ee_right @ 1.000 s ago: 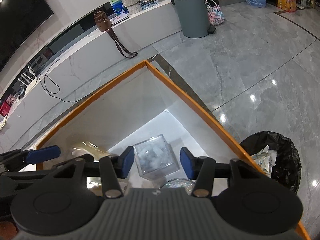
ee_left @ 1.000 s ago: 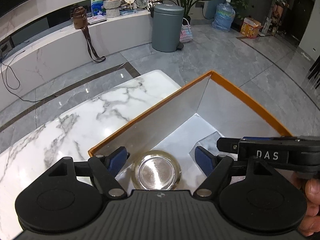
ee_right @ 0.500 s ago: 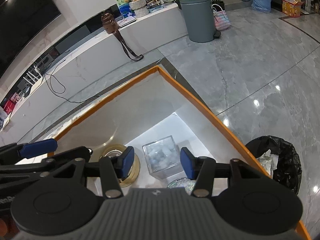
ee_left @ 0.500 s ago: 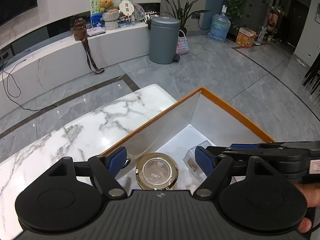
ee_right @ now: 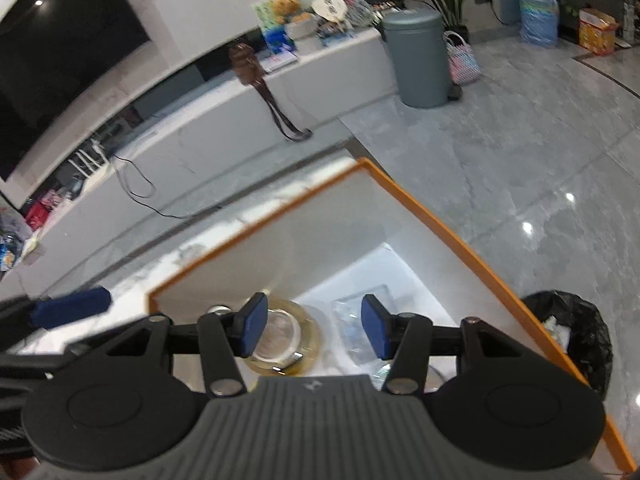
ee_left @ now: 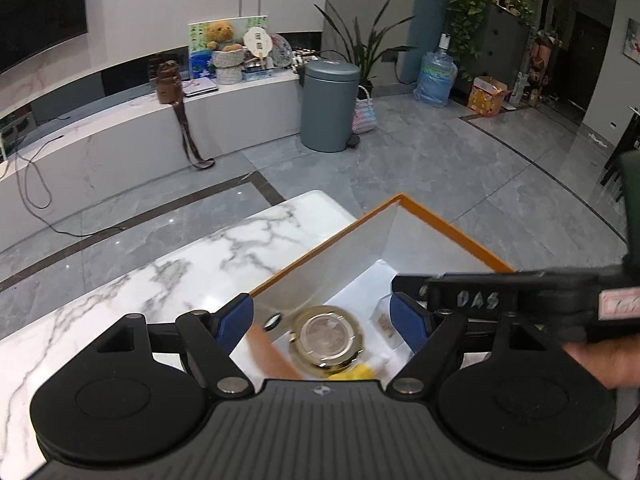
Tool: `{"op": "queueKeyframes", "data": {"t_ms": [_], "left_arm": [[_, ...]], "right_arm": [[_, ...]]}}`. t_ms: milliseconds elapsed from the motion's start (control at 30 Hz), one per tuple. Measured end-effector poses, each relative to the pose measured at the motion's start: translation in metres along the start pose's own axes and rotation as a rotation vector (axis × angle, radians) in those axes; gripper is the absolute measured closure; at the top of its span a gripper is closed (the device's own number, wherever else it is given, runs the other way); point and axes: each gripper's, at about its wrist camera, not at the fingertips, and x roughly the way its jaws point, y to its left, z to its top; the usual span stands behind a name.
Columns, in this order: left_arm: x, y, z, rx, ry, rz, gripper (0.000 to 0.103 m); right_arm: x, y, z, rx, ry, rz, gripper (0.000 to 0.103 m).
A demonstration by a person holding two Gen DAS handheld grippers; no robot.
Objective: Organize rigid objects
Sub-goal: 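Move both open tools back toward the pink cup and cardboard box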
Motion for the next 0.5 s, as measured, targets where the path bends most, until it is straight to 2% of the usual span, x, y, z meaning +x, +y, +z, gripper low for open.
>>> {"op": "queueKeyframes", "data": {"t_ms": [500], "left_arm": [[-0.04, 0.085, -0.045, -0.125, 0.004, 0.121, 0.012]], "right_arm": [[-0.012, 0.069, -0.011, -0.071, -0.09, 0.122, 0.051]]}}
